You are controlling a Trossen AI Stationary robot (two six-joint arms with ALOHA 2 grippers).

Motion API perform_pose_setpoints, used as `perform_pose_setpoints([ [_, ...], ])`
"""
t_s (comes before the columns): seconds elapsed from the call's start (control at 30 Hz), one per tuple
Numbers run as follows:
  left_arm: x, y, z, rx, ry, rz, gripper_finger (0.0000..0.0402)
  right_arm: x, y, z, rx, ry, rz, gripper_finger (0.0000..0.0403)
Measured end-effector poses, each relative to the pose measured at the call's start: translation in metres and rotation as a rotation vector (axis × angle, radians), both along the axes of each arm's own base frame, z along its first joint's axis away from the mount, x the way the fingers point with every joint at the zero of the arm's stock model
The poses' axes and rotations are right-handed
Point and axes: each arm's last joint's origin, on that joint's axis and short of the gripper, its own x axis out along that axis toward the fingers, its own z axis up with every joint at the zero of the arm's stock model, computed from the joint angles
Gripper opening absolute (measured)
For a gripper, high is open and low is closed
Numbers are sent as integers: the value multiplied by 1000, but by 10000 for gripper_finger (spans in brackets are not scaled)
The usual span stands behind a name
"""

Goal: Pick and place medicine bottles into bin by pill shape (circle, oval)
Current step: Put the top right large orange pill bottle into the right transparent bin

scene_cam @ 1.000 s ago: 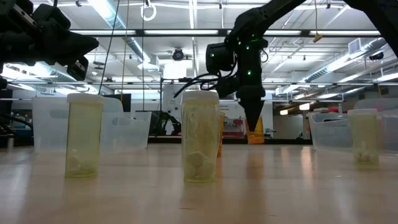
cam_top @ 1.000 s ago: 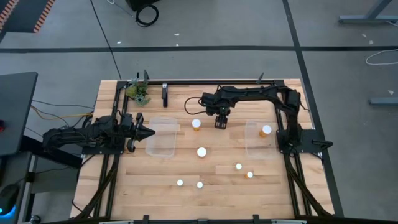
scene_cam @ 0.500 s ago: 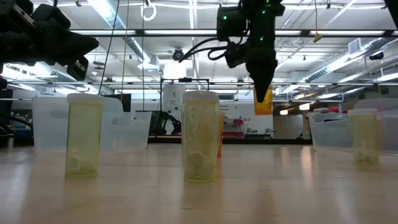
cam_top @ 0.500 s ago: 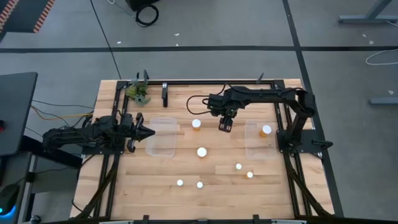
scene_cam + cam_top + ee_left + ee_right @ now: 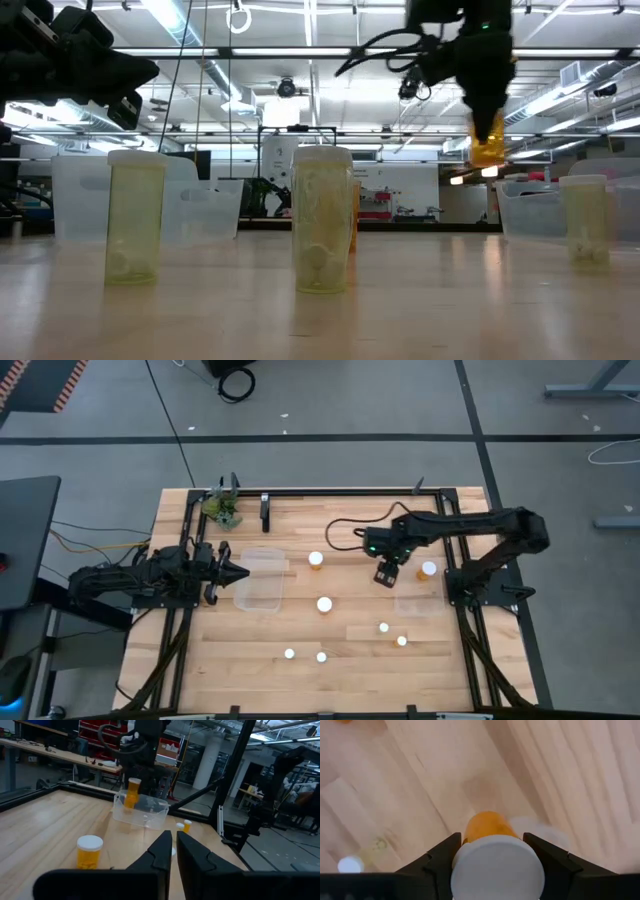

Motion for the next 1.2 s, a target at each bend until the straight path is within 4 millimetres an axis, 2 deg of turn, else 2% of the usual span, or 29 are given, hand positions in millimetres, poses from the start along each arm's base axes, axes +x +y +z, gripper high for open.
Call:
perform_pose_setpoints([
  [0.17,0,0,0,0,0,0,26,-30,9,-8,-3,-3,-82,216],
  [0.33,0,0,0,0,0,0,28,-47,10,-29,-1,37,-134,216],
  [0.57,0,0,0,0,0,0,36,-52,9,-56,-39,95,-114,216],
  [0.9,0,0,0,0,0,0,25,-52,-3,-74,-44,50,-90,216],
  [1.2,0,0,0,0,0,0,36,-57,-14,-88,-1,34,-117,216],
])
